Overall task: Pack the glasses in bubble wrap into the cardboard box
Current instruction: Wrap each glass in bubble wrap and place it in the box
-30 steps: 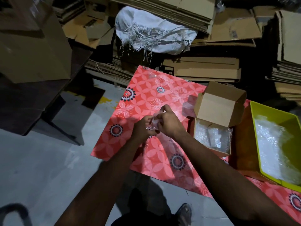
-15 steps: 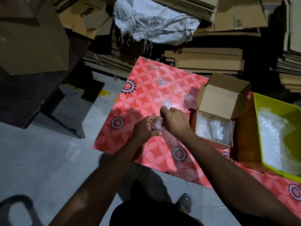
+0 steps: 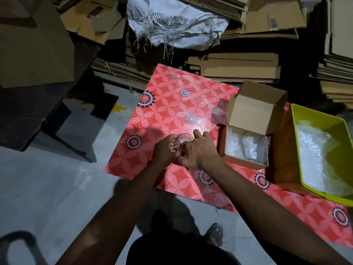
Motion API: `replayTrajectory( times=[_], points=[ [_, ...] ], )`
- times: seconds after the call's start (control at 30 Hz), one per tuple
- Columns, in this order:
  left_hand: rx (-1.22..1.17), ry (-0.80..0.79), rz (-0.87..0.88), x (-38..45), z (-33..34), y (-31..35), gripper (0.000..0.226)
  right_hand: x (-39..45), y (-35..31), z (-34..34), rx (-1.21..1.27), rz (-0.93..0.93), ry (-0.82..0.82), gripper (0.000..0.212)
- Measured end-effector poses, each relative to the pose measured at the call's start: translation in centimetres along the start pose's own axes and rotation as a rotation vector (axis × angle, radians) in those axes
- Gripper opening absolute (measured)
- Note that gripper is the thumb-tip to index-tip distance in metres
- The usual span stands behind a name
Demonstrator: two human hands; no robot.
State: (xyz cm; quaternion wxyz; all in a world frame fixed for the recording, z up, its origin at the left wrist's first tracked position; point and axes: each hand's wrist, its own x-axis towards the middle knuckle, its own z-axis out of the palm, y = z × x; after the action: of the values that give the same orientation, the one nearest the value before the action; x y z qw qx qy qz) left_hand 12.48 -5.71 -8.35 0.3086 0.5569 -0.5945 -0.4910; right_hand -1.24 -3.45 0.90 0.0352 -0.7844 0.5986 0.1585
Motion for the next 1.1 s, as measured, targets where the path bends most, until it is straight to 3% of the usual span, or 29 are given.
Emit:
replayTrajectory(
  times=[0.37, 0.53, 0.73, 0.93, 1.0, 1.1],
  points=[
    [-0.010, -0.001, -0.009, -0.1, 0.0, -0.2, 0.044, 1.2, 0.9, 0.3, 0.016, -0.018, -0.185, 0.061],
    [0.005, -0.029, 0.020, 0.6, 0.2, -0.4, 0.055, -0.2, 3.2, -1.8, 0.103, -0.018, -0.133, 0.079],
    [-0.031, -0.054, 0.017, 0.4, 0.8, -0.1, 0.056, 0.2, 2.7, -0.6, -0.022, -0.047, -0.171, 0.048],
    [-0.021, -0.043, 0.008, 0.1, 0.9, -0.2, 0.057, 0.3, 2.4, -0.7, 0.018, -0.055, -0.204, 0.040],
    [-0.015, -0.057, 0.002, 0.1, 1.3, 0.0, 0.058, -0.7, 3.4, -0.8, 0.118, -0.047, -0.167, 0.043],
    [-0.041, -0.092, 0.004, 0.5, 2.7, 1.0, 0.063, -2.7, 5.7, -0.6, 0.331, 0.063, 0.012, 0.058]
  ],
)
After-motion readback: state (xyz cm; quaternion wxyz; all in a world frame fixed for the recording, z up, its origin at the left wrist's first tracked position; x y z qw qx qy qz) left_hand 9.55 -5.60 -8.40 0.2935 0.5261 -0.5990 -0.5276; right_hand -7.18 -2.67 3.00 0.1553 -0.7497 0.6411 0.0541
